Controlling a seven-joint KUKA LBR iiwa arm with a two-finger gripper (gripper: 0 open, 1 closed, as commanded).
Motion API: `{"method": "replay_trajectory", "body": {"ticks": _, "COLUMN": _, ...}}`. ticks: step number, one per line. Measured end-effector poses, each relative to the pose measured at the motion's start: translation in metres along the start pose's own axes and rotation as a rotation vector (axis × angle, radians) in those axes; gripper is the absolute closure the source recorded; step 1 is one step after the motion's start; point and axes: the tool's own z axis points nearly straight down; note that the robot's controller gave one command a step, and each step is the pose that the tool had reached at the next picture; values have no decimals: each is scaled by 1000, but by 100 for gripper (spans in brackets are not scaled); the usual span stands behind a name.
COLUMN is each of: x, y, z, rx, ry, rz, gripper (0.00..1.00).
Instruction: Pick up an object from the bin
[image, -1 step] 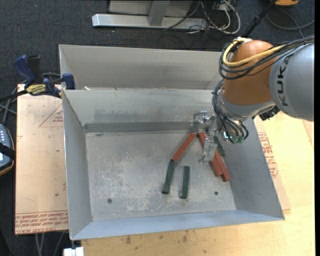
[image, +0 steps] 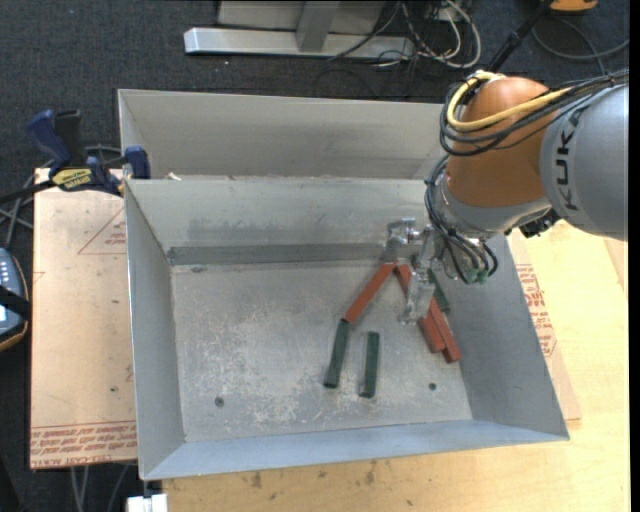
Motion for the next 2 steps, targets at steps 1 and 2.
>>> {"method": "replay_trajectory", "body": {"ticks": 1, "x": -15, "y": 3, "z": 43, "rx": 0, "ry": -3, "rz": -137, "gripper": 0}}
{"method": "replay_trajectory", "body": {"ticks": 2, "x": -47, "y": 3, "z": 33, "rx": -1, "ry": 0, "rz": -417, "gripper": 0}}
